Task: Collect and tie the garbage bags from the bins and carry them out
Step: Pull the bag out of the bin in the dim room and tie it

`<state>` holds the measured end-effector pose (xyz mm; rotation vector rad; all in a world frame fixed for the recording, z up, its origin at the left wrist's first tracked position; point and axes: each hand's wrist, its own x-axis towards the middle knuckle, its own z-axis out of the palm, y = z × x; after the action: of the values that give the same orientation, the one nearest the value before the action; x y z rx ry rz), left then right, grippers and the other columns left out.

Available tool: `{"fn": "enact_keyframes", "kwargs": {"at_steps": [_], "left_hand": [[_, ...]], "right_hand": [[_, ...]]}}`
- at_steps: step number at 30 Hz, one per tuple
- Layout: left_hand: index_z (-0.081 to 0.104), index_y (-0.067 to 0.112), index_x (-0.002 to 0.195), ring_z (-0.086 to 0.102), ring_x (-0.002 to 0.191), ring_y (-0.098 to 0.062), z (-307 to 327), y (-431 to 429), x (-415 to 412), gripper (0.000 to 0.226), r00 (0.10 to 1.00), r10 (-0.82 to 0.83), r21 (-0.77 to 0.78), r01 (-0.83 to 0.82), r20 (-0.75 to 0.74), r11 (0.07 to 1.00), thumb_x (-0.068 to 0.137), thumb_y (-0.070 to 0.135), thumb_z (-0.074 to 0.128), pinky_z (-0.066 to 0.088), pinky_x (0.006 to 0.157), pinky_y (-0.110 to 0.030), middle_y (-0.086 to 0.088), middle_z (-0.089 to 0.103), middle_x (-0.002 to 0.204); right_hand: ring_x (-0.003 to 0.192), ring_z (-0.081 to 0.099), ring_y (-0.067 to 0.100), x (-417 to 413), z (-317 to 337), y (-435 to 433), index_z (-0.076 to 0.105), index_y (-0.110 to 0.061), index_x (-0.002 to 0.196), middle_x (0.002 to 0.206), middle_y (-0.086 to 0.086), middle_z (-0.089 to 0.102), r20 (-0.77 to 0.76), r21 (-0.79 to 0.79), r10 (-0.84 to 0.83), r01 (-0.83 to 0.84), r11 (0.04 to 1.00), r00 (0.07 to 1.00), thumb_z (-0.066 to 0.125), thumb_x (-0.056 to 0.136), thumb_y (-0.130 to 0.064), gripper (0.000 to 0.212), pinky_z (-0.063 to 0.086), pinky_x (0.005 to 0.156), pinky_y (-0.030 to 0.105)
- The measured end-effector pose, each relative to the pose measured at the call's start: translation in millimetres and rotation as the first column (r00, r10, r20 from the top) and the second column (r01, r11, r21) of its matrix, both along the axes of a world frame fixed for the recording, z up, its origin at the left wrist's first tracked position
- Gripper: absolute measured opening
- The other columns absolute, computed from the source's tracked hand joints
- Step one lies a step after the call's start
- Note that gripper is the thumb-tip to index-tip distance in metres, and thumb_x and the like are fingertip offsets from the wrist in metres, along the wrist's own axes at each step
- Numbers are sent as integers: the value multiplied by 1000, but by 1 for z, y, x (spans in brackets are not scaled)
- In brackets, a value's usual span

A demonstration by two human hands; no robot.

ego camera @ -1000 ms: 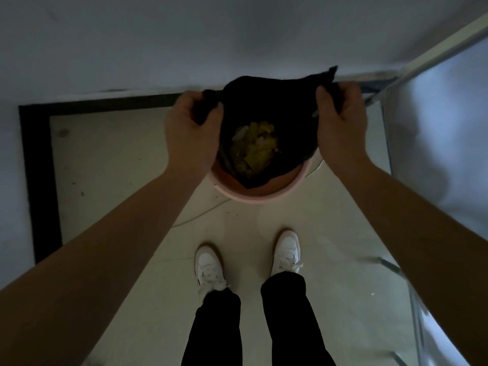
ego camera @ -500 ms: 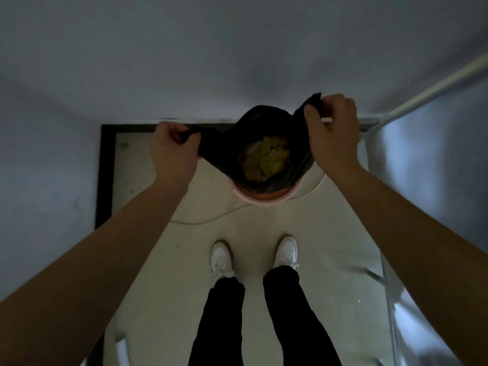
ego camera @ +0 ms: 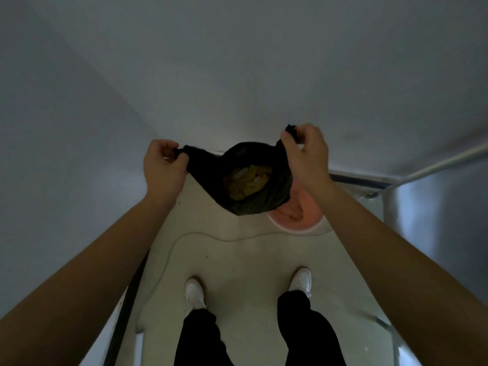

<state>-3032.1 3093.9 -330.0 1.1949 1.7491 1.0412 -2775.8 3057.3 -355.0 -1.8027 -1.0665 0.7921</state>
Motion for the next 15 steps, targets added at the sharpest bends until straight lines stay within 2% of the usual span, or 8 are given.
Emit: {"fn": "enact_keyframes", "kwargs": {"at_steps": [3, 5, 8, 10, 11, 15], "left_hand": [[54, 27, 85, 62, 78, -17, -8, 9, -38, 32, 999, 3, -17, -2, 39, 1000, 84, -4, 61, 61, 77, -47, 2, 58, 84], [53, 27, 87, 64, 86, -22, -23, 16, -63, 32, 998, -17, -53, 20, 54, 998, 84, -4, 62, 60, 81, -48, 1, 58, 86], [53, 21, 96, 65, 99, -32, -61, 25, -100, 28, 995, -11, -140, 25, 97, 990, 86, -3, 62, 60, 79, -39, -2, 58, 91], [52, 14, 105, 65, 102, -34, -93, 31, -117, 28, 993, 5, -179, 16, 115, 984, 87, -4, 63, 58, 73, -28, -3, 58, 93], [52, 13, 108, 65, 102, -34, -111, 34, -123, 29, 993, 13, -191, 10, 116, 982, 88, -4, 63, 57, 72, -27, -3, 58, 93], [52, 14, 108, 66, 100, -34, -196, 47, -140, 29, 996, 23, -181, -7, 86, 983, 87, -1, 65, 59, 85, -41, -6, 59, 95]], "right_hand": [[83, 53, -1, -36, -10, 4, 57, -19, 97, 103, 3, 56, 39, -48, 12, -10, 999, 999, 57, 96, -36, 17, 35, 67, 0], [80, 52, -2, -62, -24, 6, 56, -18, 98, 103, 3, 56, 84, -103, 30, -21, 994, 996, 56, 97, -36, 18, 35, 63, 1], [81, 58, 13, -96, -57, 8, 57, -13, 99, 96, 3, 61, 140, -212, 92, -61, 975, 986, 53, 98, -37, 24, 37, 59, 11], [83, 62, 17, -112, -88, 14, 57, -16, 100, 91, 1, 64, 138, -260, 118, -79, 962, 983, 53, 98, -38, 23, 43, 63, 25], [84, 62, 17, -119, -105, 18, 56, -18, 99, 90, -1, 65, 141, -276, 131, -88, 957, 981, 53, 98, -38, 21, 45, 66, 29], [84, 60, 16, -138, -185, 36, 60, -12, 105, 91, 0, 64, 182, -290, 163, -106, 951, 970, 56, 97, -36, 26, 43, 72, 29]]}}
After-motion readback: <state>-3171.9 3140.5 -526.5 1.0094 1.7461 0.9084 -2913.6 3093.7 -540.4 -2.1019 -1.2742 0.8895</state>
